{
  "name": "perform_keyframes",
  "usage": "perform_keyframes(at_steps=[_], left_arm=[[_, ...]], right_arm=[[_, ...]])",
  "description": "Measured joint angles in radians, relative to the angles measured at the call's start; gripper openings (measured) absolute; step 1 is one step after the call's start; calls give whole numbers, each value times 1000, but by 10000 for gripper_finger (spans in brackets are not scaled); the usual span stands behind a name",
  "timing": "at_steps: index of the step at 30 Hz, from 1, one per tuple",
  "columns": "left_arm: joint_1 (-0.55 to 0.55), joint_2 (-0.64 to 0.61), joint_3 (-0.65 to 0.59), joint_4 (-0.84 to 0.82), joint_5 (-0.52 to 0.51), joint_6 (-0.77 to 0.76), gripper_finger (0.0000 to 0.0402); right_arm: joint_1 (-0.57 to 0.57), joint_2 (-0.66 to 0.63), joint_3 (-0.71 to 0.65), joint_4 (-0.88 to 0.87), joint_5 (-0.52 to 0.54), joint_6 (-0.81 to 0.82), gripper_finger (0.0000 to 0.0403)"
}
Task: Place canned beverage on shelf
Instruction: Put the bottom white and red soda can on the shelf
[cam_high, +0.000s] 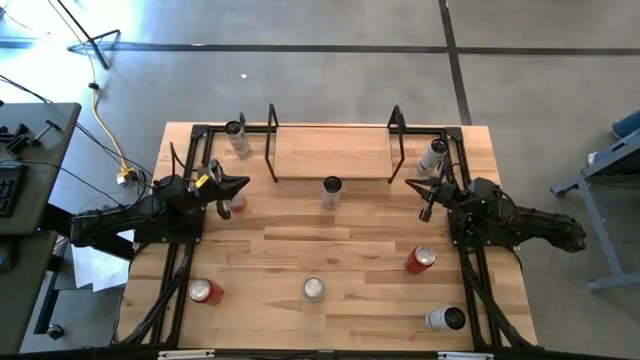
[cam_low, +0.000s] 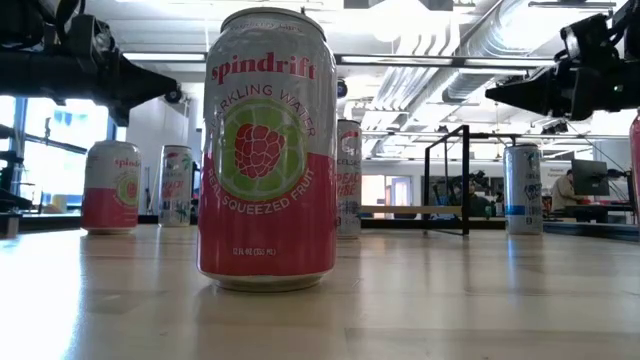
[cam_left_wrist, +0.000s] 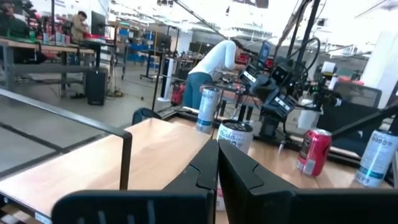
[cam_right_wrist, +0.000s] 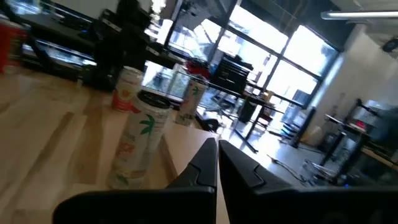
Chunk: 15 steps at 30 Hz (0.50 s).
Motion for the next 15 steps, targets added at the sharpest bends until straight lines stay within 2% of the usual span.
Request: perform_keyframes(at_steps=[4,15], left_arm=[[0,0,0,1,0,39,3],[1,0,0,21,-2,47,3]], right_arm=[[0,0,2,58,-44,8,0],[1,13,7,240,-133,283,0]])
